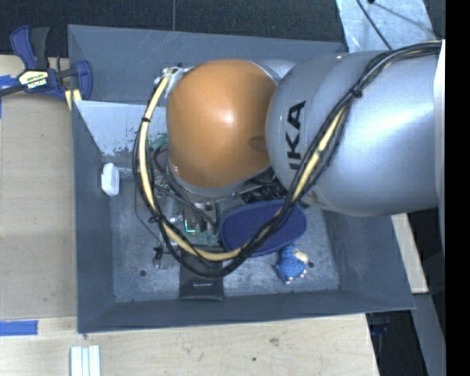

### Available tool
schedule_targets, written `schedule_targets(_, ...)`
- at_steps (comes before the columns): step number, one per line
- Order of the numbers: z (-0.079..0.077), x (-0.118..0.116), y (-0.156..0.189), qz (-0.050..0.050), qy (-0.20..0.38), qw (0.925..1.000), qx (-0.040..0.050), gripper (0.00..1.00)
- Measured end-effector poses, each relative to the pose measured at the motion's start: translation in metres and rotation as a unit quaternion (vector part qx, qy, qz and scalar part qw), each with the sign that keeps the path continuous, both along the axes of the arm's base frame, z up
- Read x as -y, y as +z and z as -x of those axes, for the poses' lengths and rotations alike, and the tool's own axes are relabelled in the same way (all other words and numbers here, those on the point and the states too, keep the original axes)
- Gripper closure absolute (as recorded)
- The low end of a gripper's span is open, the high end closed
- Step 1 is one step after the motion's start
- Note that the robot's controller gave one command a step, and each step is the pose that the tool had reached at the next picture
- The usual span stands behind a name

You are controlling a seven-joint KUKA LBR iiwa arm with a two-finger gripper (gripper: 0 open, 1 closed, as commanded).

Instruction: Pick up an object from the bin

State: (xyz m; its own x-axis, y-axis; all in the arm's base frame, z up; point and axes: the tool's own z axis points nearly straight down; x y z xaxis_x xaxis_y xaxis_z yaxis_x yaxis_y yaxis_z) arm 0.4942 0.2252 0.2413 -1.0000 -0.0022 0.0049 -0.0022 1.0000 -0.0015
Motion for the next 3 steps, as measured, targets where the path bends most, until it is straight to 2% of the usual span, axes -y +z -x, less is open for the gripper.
schedule_targets(1, -0.02, 0.068, -0.142, 0.0, 0.033, 0.9995, -0.0003, 0.0)
schedule_targets(2, -0.048, 0.131, -0.173, 0.001, 0.021, 0.9998, 0.0017, 0.0)
schedule_targets(3, -0.047, 0.126, -0.17, -0.001, 0.024, 0.9997, 0.0027, 1.0)
